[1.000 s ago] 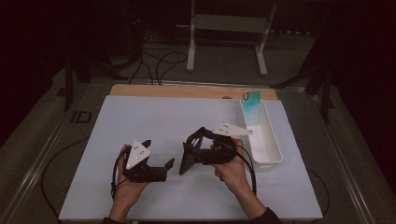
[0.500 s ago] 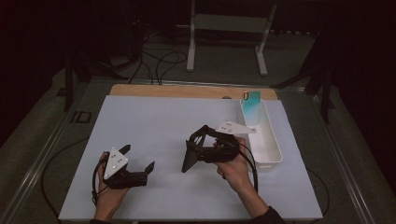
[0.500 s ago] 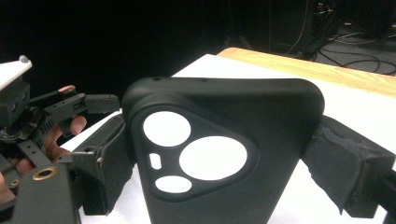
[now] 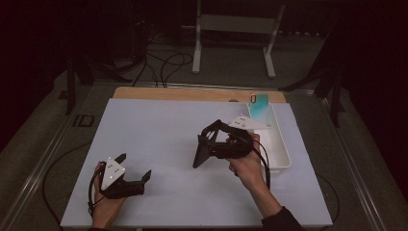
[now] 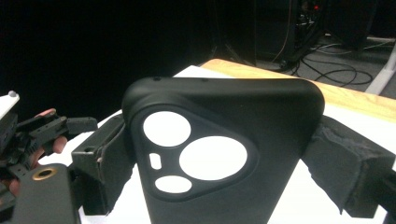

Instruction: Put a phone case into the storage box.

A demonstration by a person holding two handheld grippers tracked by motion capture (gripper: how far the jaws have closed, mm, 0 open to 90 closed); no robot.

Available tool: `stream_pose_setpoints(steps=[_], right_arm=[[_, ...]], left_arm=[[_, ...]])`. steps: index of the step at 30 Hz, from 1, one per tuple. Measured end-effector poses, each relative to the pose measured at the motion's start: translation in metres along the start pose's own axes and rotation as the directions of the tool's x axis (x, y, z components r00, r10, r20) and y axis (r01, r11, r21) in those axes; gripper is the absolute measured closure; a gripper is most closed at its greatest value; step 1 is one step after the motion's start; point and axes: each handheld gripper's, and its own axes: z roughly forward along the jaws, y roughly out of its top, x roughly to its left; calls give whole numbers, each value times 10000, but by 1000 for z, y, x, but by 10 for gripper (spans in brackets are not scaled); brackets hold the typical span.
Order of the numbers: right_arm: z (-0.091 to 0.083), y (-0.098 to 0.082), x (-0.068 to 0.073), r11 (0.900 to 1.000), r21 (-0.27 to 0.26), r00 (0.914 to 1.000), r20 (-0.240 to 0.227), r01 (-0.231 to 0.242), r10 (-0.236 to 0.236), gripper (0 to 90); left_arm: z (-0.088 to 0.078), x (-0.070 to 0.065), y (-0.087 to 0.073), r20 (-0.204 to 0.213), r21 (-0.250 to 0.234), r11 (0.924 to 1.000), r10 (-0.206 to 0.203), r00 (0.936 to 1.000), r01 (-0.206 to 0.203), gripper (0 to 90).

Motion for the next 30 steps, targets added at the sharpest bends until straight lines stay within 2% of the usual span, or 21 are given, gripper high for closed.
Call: stream_pose_setpoints(steps=[12, 30], right_arm=[[3, 19, -9, 9997, -69, 9990, 373, 234, -232, 141], [8, 43, -28, 9985, -133, 9936, 1003, 531, -515, 140]], left_arm=[[0, 6, -4, -136, -181, 9990, -416, 9990, 413, 1], [-1, 4, -3, -228, -194, 9991, -375, 9990, 370, 1]])
